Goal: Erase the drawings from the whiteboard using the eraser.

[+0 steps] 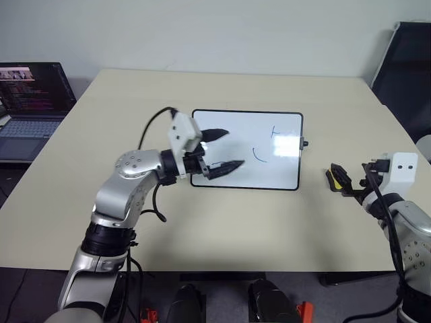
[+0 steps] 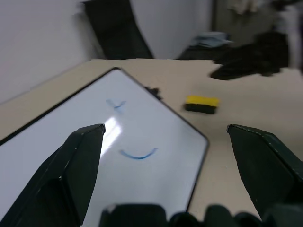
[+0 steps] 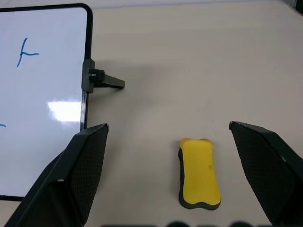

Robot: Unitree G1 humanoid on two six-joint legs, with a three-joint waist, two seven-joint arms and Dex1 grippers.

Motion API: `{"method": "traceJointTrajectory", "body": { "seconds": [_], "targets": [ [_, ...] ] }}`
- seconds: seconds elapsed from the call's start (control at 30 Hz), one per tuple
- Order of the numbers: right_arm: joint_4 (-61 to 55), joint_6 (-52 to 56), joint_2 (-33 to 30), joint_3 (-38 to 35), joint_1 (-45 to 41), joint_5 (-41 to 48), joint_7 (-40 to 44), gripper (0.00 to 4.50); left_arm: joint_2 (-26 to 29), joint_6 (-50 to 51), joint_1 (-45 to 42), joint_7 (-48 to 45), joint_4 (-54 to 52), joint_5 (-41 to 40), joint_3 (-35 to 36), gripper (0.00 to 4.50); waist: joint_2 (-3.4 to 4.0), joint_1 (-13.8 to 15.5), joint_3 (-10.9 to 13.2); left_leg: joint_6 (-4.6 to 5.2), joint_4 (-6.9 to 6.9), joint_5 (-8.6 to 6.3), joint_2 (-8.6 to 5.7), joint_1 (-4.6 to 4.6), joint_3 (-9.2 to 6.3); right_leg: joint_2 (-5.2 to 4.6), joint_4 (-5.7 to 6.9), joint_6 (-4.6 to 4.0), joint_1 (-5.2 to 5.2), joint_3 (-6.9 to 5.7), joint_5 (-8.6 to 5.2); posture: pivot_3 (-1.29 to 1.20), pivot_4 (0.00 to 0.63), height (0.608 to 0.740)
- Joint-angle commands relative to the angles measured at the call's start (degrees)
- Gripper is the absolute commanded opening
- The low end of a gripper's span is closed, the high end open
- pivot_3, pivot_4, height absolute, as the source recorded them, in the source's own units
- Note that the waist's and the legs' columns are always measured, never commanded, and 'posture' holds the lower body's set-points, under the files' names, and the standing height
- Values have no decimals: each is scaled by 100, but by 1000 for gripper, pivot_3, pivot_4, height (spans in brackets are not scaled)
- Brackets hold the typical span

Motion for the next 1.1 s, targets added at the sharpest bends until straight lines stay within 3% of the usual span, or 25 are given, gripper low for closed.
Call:
{"method": "traceJointTrajectory", "body": {
  "seconds": [0.03, 0.4, 1.0, 1.1],
  "targets": [
    [484, 280, -166, 75, -281, -86, -60, 4469, 113, -210, -297, -543, 240, 102, -202, 4500, 0, -7, 0, 0, 0, 0, 1, 1, 0, 1, 0, 0, 0, 1, 0, 0, 150, 740],
    [1961, -540, -323, 774, -814, -898, 212, 4469, 179, -466, -573, -952, 619, 319, -166, 4500, 6, -5, 5, 1, 0, 0, 1, -2, 0, 4, 1, 23, -2, 2, 11, 0, 150, 740],
    [2865, -1188, -161, 792, -976, -1267, 333, 4303, 358, -589, -394, -894, 585, 407, -40, 4500, 8, 3, 5, 2, 1, 0, 1, -2, 0, 4, 5, 29, -2, 3, 14, 0, 150, 740],
    [2872, -1190, -153, 780, -964, -1265, 344, 3703, 353, -609, -359, -880, 597, 421, -44, 4500, 8, 3, 5, 2, 1, 0, 1, -2, 0, 4, 6, 30, -2, 2, 14, 0, 150, 740]
  ]
}}
